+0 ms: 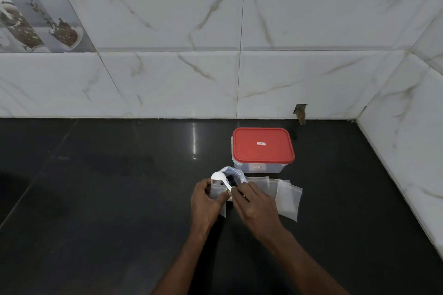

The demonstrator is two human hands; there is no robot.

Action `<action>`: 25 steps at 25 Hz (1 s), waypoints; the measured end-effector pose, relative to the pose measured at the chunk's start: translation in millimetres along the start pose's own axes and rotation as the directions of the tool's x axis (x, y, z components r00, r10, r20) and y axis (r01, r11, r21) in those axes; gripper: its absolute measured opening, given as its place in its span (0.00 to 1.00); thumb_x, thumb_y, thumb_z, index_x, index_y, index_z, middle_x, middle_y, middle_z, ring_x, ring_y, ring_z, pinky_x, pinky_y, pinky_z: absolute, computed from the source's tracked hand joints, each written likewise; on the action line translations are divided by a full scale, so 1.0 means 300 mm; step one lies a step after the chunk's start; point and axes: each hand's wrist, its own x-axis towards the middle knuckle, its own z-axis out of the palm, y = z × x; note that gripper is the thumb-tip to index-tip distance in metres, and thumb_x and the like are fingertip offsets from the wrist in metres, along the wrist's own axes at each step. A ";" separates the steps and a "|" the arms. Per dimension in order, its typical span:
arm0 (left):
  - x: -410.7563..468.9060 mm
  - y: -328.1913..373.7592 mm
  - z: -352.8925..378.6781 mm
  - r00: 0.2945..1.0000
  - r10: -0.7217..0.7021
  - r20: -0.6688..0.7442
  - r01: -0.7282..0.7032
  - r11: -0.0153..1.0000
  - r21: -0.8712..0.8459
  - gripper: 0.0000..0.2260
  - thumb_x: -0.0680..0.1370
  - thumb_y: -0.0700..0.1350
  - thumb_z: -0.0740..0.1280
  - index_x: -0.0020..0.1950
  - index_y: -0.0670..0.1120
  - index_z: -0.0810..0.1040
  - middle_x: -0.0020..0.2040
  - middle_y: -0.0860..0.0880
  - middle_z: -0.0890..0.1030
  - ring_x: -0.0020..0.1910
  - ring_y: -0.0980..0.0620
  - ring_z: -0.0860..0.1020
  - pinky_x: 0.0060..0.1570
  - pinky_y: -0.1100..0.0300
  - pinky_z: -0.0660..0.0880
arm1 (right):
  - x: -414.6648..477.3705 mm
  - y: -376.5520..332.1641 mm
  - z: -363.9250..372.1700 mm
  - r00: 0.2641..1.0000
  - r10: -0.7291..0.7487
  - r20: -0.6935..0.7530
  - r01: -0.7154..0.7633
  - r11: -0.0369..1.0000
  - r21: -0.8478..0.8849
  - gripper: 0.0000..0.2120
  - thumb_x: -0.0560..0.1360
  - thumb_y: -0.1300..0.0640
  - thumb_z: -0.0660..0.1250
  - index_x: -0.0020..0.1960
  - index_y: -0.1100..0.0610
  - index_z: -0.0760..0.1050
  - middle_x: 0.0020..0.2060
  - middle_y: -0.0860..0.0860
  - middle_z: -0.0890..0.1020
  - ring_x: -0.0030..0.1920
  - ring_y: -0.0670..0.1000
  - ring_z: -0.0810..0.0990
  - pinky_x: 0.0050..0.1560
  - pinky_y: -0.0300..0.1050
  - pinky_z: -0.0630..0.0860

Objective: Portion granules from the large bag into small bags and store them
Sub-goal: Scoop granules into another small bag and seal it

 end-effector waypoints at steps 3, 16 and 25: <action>-0.001 0.005 0.003 1.000 0.018 -0.008 -0.018 1.000 -0.015 0.21 0.66 0.51 0.81 0.56 0.52 0.79 0.54 0.52 0.82 0.51 0.56 0.82 0.53 0.55 0.81 | 0.006 0.006 0.013 0.985 0.174 -0.016 -0.171 0.978 0.117 0.06 0.75 0.57 0.66 0.47 0.56 0.81 0.40 0.50 0.79 0.39 0.49 0.77 0.32 0.42 0.74; -0.003 -0.053 -0.038 0.987 -0.087 0.136 0.138 0.894 -0.426 0.11 0.79 0.44 0.72 0.60 0.44 0.83 0.53 0.40 0.86 0.55 0.39 0.85 0.60 0.40 0.79 | 0.066 -0.012 0.140 0.801 0.403 0.443 -0.436 0.900 -0.030 0.04 0.71 0.62 0.70 0.43 0.61 0.83 0.40 0.55 0.83 0.35 0.56 0.81 0.33 0.48 0.76; 0.002 -0.045 -0.005 0.990 -0.064 0.126 0.119 0.864 -0.489 0.18 0.77 0.49 0.74 0.63 0.41 0.81 0.57 0.37 0.85 0.57 0.36 0.83 0.62 0.35 0.76 | 0.116 0.081 0.109 0.218 0.765 0.606 -0.958 0.050 0.282 0.10 0.72 0.60 0.72 0.34 0.64 0.80 0.25 0.54 0.80 0.19 0.50 0.75 0.23 0.41 0.73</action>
